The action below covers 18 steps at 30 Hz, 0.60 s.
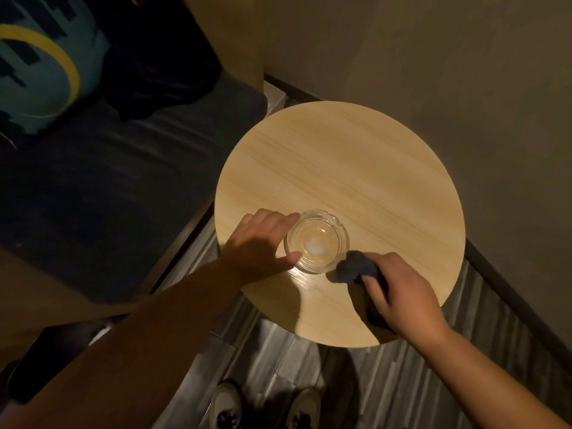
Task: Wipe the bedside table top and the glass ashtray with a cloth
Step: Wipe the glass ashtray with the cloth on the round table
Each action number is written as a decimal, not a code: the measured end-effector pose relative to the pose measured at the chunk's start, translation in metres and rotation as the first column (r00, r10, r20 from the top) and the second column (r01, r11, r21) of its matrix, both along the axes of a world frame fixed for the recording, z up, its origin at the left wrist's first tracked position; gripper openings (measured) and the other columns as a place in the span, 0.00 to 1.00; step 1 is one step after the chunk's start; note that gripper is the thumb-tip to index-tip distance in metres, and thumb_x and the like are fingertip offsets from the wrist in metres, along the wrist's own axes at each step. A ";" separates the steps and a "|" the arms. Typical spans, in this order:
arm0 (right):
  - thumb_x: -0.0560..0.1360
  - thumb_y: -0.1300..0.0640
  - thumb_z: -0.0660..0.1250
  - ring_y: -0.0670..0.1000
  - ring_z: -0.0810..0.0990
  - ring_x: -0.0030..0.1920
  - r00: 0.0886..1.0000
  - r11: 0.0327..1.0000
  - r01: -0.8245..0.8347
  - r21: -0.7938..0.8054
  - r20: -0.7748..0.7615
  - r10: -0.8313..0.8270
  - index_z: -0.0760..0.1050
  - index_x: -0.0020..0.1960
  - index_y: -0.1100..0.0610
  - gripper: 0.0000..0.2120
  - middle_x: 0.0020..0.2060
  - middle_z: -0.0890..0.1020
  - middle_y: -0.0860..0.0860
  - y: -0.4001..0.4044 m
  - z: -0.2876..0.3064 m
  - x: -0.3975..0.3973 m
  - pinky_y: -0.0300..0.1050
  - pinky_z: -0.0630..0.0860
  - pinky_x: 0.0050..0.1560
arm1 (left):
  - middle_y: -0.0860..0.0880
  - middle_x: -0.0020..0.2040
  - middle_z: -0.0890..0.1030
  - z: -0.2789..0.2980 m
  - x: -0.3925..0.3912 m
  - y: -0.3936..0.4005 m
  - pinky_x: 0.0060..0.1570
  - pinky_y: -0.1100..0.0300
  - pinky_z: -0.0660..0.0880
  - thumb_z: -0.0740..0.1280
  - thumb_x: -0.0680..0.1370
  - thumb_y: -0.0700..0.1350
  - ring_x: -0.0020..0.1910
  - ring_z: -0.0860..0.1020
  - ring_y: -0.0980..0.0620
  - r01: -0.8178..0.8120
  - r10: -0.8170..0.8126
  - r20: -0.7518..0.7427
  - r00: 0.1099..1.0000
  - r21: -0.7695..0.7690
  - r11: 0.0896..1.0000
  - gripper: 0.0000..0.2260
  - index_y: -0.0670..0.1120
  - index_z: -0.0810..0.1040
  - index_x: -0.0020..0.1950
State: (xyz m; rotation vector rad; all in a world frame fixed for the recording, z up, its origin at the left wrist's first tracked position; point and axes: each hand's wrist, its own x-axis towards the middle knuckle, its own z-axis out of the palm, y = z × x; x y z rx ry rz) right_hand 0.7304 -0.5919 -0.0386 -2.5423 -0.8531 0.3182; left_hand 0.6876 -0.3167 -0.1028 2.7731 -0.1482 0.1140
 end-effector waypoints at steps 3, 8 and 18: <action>0.76 0.54 0.66 0.54 0.77 0.45 0.977 0.984 -0.153 -0.092 0.139 0.165 0.71 0.64 0.49 0.17 0.46 0.78 0.51 0.033 0.019 0.019 0.49 0.75 0.34 | 0.47 0.53 0.80 -0.003 -0.002 -0.003 0.49 0.53 0.70 0.63 0.71 0.60 0.53 0.74 0.48 -0.038 0.040 0.050 0.998 -0.037 0.999 0.29 0.46 0.72 0.67; 0.77 0.50 0.59 0.55 0.74 0.51 0.918 0.798 -0.275 -0.537 0.100 0.383 0.69 0.63 0.48 0.14 0.51 0.75 0.51 0.094 0.011 0.040 0.44 0.64 0.34 | 0.47 0.49 0.82 -0.006 -0.002 -0.006 0.45 0.52 0.72 0.64 0.71 0.58 0.50 0.77 0.46 -0.068 0.074 0.175 0.982 -0.039 0.997 0.26 0.44 0.77 0.63; 0.77 0.43 0.59 0.53 0.73 0.49 0.912 0.776 -0.301 -0.555 0.071 0.404 0.71 0.58 0.51 0.15 0.49 0.75 0.50 0.101 0.003 0.044 0.44 0.63 0.34 | 0.48 0.55 0.80 0.003 0.002 0.010 0.51 0.54 0.70 0.62 0.72 0.62 0.55 0.74 0.48 0.072 -0.067 0.110 0.992 -0.043 0.996 0.29 0.46 0.74 0.67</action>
